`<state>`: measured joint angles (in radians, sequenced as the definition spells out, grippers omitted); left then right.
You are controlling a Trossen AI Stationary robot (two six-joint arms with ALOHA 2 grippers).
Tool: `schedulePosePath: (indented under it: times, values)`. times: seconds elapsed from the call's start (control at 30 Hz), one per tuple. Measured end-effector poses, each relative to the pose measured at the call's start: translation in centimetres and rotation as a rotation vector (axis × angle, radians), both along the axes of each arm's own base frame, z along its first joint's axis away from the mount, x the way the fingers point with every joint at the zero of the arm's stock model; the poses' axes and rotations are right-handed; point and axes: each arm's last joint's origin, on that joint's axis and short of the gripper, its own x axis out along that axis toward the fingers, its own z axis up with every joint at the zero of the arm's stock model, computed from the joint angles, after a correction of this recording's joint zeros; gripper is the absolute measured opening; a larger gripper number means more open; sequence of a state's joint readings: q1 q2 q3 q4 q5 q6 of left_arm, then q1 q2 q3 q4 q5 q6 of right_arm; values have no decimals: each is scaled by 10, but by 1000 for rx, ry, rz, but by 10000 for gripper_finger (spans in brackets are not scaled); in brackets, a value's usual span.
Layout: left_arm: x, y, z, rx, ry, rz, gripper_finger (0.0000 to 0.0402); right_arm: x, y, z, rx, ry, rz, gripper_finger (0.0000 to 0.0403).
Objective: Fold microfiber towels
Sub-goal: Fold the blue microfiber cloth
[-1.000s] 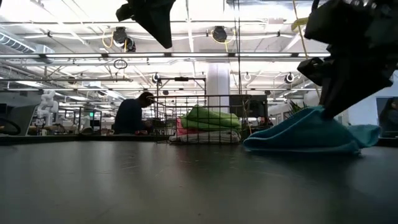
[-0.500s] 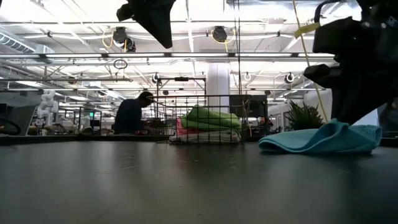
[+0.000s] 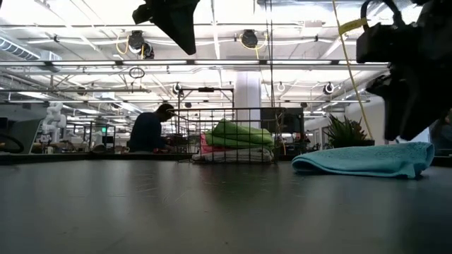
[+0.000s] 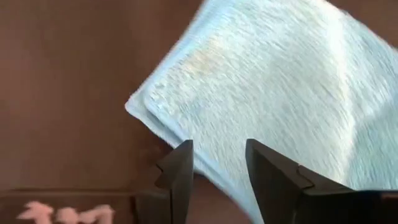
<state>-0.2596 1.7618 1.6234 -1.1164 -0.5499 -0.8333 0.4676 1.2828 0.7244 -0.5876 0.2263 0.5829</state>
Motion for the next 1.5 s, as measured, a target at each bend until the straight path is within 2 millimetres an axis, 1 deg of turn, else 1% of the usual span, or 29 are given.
schedulePosePath:
  times: [0.1,0.2,0.33,0.43,0.53,0.63,0.77,0.9,1.0,1.13,1.33,1.5]
  values:
    - [0,0,0,0,-3,0,13,-10,-7,12,74,5,-113,142]
    - [1,0,0,3,-5,-10,5,-24,-13,22,114,21,-198,134]
    - [1,0,0,3,-5,-11,8,-39,-20,30,158,50,-347,126]
    - [1,0,0,3,-5,-12,11,-43,-22,33,202,39,-426,126]
    - [1,0,0,4,-5,-14,3,-44,-22,34,219,36,-460,126]
    - [1,0,0,4,-5,-13,7,-44,-23,29,233,57,-483,126]
    - [1,0,0,4,-5,-14,13,-46,-25,8,288,89,-540,126]
    - [1,0,0,6,0,-22,3,-47,-29,-12,326,52,-579,126]
    - [1,0,0,3,4,-29,8,-44,-31,-21,369,-2,-591,126]
    - [1,0,0,2,4,-30,15,-40,-34,-25,411,-61,-597,125]
    - [1,0,0,9,11,-44,3,-40,-37,-26,405,-59,-611,122]
    - [1,0,0,9,11,-44,13,-42,-38,-23,414,-65,-617,110]
